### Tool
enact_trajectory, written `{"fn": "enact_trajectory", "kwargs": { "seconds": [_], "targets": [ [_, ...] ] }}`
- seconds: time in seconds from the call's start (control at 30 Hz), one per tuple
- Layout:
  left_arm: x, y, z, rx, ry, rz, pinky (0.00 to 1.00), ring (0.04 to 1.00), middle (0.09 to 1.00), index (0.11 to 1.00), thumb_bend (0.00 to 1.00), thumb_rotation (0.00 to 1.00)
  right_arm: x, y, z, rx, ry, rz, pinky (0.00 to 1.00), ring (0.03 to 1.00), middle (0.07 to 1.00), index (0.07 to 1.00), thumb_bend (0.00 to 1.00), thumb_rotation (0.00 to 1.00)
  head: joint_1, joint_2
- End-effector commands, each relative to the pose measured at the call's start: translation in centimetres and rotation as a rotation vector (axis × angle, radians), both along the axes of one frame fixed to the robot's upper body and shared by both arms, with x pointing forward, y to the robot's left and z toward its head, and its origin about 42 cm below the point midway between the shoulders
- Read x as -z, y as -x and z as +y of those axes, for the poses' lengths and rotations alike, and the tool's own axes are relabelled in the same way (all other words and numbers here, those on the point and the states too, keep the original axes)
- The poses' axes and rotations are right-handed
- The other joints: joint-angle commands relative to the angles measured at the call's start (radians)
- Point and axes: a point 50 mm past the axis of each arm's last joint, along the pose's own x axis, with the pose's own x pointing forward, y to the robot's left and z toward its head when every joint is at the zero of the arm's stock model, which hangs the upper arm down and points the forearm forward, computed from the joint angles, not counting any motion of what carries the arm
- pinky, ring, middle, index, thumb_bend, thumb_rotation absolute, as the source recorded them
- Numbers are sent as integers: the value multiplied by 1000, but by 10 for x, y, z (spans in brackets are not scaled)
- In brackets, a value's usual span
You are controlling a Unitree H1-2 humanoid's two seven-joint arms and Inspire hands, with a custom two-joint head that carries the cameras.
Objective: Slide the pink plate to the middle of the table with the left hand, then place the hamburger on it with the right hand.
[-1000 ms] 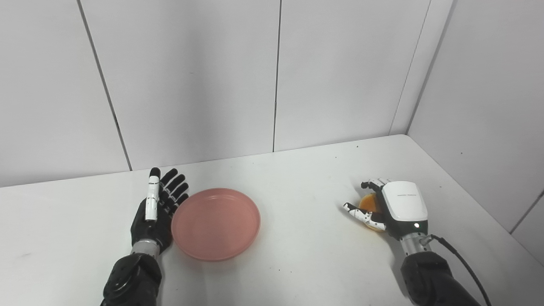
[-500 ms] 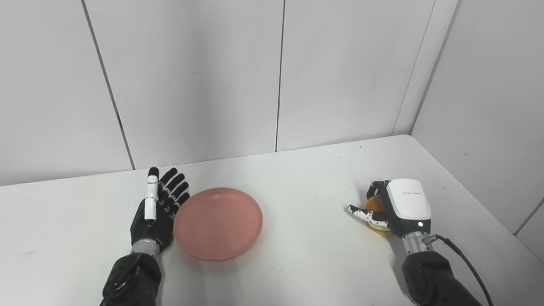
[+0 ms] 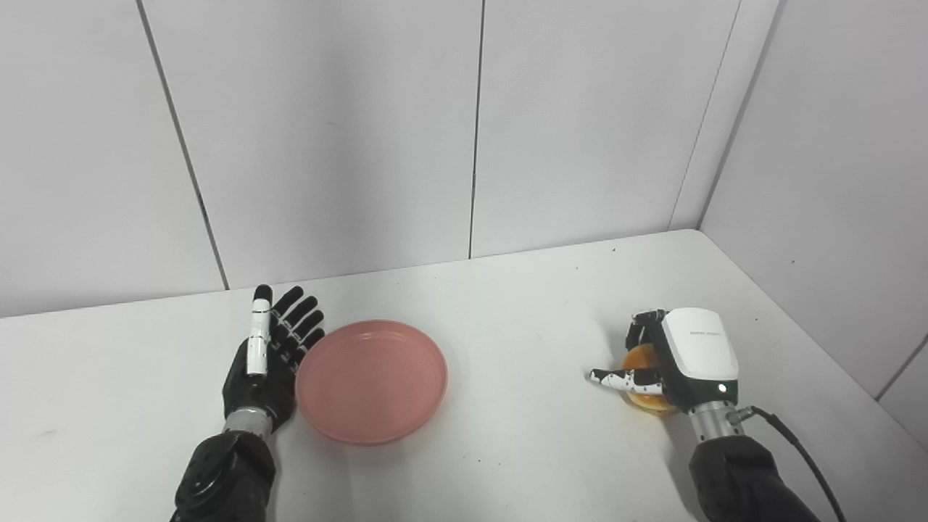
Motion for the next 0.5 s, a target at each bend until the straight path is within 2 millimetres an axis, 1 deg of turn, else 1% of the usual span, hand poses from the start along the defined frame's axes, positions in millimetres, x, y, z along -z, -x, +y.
{"fn": "enact_trajectory", "kwargs": {
  "seconds": [0.0, 0.17, 0.2, 0.27, 0.3, 0.33, 0.4, 0.47],
  "targets": [
    [-11, -6, -6, 3, -3, -17, 841, 821, 774, 753, 720, 779, -28, -6, 3, -48, -1, -86, 110, 149, 211, 226, 624, 341, 8, 4],
    [-11, -5, -8, 7, -1, -20, 828, 810, 768, 741, 716, 784, -54, -9, 16, -97, -15, -144, 107, 149, 213, 236, 627, 330, 20, -2],
    [-11, -5, -8, 9, 0, -22, 837, 816, 775, 748, 706, 792, -59, -9, 19, -103, -13, -150, 111, 152, 216, 241, 618, 347, 20, -2],
    [-10, -4, -8, 11, 4, -20, 847, 823, 777, 754, 704, 797, -77, -12, 31, -148, -11, -178, 108, 150, 216, 242, 608, 359, 28, 4],
    [-10, -4, -8, 11, 5, -19, 851, 827, 780, 757, 704, 797, -82, -12, 35, -163, -11, -185, 105, 146, 212, 239, 603, 355, 28, 4],
    [-10, -4, -9, 4, 12, -10, 849, 825, 775, 752, 712, 783, -94, -13, 45, -192, -9, -202, 101, 144, 211, 242, 609, 303, 33, 7],
    [-11, -4, -10, -4, 18, -1, 847, 823, 772, 748, 718, 773, -108, -13, 56, -227, -2, -222, 98, 143, 211, 243, 614, 265, 39, 9],
    [-10, -4, -11, -7, 16, -2, 840, 817, 767, 742, 721, 769, -123, -14, 68, -266, 7, -248, 97, 142, 209, 244, 612, 252, 52, 10]
  ]
}}
